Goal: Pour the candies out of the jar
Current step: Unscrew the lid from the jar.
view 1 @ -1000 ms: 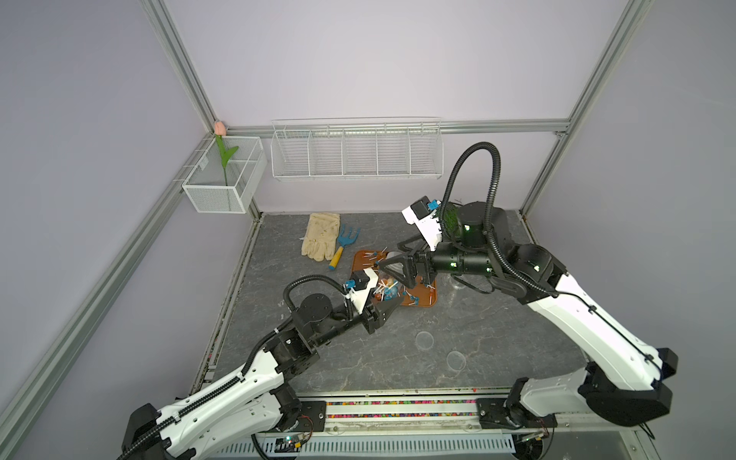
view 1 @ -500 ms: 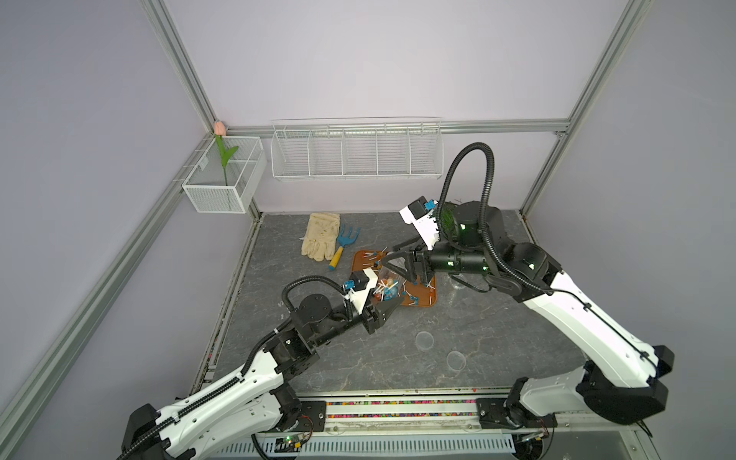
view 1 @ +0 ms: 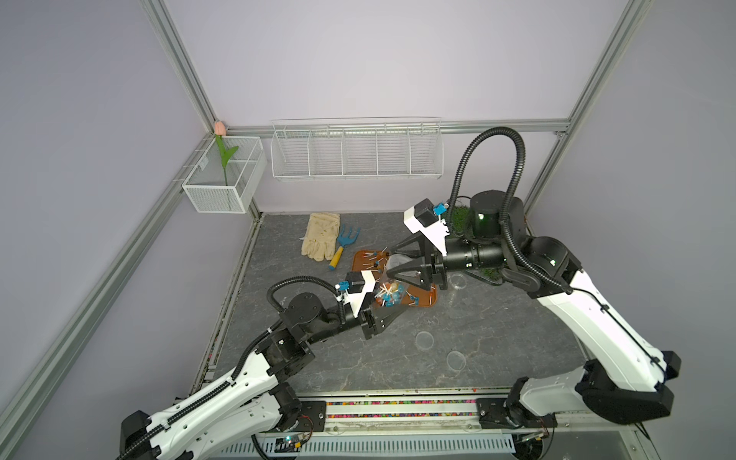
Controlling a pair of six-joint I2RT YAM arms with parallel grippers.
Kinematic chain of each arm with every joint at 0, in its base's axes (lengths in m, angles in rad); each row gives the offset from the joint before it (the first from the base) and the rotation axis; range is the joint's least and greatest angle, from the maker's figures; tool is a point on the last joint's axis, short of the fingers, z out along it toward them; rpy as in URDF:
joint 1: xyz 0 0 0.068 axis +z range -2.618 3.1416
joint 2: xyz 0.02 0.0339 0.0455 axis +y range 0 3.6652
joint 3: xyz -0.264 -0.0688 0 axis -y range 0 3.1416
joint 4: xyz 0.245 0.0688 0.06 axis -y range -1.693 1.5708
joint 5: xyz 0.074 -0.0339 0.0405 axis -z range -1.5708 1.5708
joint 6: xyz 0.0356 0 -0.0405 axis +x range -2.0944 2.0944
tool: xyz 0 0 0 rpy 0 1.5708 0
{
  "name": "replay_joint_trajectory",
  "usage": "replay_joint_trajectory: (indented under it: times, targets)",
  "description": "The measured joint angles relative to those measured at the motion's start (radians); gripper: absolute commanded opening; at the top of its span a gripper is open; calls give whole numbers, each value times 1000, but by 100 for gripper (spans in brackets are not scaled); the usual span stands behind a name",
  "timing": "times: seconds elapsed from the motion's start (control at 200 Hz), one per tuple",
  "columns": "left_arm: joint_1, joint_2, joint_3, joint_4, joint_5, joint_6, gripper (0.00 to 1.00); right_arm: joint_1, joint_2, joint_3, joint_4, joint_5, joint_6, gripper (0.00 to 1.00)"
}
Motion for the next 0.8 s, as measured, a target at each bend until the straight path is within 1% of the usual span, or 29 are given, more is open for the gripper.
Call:
replay_joint_trajectory:
  times: [0.2, 0.515, 0.8]
  targets:
    - [-1, 1, 3, 11, 61, -17, 45, -3, 0, 8, -11, -79, -85, 55]
    - [-4, 18, 3, 63, 134, -59, 45, -24, 0, 16, -15, -199, -144, 55]
    - [-8, 23, -10, 124, 134, -77, 45, -25, 1, 26, -18, -207, -148, 55]
